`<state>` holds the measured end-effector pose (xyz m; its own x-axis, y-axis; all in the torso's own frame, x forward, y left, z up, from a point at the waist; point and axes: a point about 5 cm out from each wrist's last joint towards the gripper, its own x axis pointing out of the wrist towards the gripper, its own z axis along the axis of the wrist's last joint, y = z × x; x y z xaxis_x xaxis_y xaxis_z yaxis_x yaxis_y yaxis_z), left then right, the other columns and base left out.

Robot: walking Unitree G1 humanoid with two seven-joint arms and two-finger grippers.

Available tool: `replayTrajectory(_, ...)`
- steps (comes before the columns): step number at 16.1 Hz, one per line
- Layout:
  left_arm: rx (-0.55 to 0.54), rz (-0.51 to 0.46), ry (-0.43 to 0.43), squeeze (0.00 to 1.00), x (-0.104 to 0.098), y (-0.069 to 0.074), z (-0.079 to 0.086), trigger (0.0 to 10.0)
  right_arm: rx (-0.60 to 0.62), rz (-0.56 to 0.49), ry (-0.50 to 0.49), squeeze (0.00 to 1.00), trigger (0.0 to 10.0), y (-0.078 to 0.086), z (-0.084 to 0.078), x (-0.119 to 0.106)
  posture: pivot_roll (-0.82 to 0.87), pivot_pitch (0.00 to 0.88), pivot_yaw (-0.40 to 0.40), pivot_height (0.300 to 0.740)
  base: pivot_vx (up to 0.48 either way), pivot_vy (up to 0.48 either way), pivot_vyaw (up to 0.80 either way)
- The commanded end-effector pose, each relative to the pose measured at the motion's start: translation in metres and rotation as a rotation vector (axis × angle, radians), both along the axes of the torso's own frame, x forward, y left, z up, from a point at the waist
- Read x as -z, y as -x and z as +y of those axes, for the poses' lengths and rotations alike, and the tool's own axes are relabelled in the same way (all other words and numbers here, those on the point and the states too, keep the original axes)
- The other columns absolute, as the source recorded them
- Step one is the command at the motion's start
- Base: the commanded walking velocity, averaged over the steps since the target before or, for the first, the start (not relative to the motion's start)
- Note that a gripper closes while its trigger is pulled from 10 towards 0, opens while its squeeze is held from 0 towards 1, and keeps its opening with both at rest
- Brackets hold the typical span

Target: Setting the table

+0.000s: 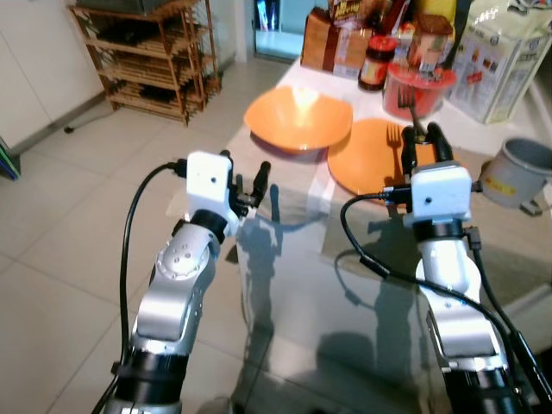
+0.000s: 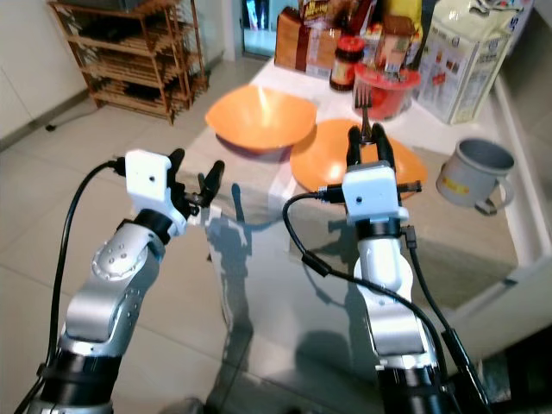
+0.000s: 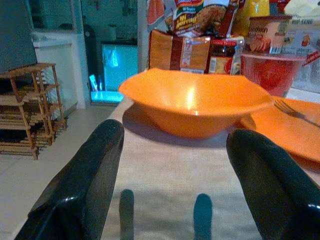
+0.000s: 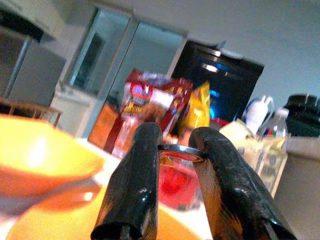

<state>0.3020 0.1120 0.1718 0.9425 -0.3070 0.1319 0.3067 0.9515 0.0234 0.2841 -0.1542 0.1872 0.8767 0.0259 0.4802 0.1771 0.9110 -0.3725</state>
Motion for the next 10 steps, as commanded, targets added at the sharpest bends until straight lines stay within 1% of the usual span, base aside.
replayTrajectory(1, 0.004, 0.001, -0.001, 0.00, 0.0002, -0.0018, 0.0009, 10.0, -0.006, 0.005, -0.002, 0.00, 0.0, -0.0013, 0.0003, -0.0010, 0.04, 0.000, -0.022, 0.740, -0.281, 0.000, 0.00)
replayTrajectory(3, -0.001, -0.013, -0.004, 0.00, -0.0015, -0.0033, 0.0027, 10.0, -0.007, 0.009, 0.005, 0.00, 0.0, -0.0010, 0.0008, 0.0010, 0.04, 0.000, -0.020, 0.740, -0.266, 0.000, 0.00)
replayTrajectory(5, 0.000, -0.019, -0.004, 0.00, -0.0024, -0.0042, 0.0033, 10.0, -0.007, 0.008, 0.009, 0.00, 0.0, -0.0005, 0.0010, 0.0014, 0.04, 0.000, -0.019, 0.740, 0.000, 0.000, 0.00)
replayTrajectory(6, 0.006, -0.022, -0.019, 0.00, -0.0026, -0.0048, 0.0022, 10.0, -0.005, 0.012, 0.005, 0.00, 0.0, -0.0008, 0.0008, 0.0018, 0.03, 0.001, -0.016, 0.740, 0.000, 0.000, 0.00)
replayTrajectory(7, 0.007, -0.022, -0.022, 0.00, -0.0025, -0.0049, 0.0020, 10.0, -0.004, 0.015, 0.005, 0.00, 0.0, -0.0011, 0.0009, 0.0020, 0.03, 0.002, -0.016, 0.740, 0.000, 0.000, -0.41)
replayTrajectory(9, 0.011, -0.027, -0.060, 0.00, -0.0019, -0.0057, 0.0010, 10.0, -0.004, 0.018, 0.004, 0.00, 0.0, -0.0019, 0.0013, 0.0027, 0.03, 0.008, -0.013, 0.740, 0.000, 0.000, -0.76)
replayTrajectory(10, 0.015, -0.030, -0.064, 0.00, -0.0022, -0.0061, 0.0008, 10.0, -0.005, 0.021, -0.002, 0.00, 0.0, -0.0019, 0.0013, 0.0030, 0.03, 0.008, -0.013, 0.740, 0.000, 0.000, -0.76)
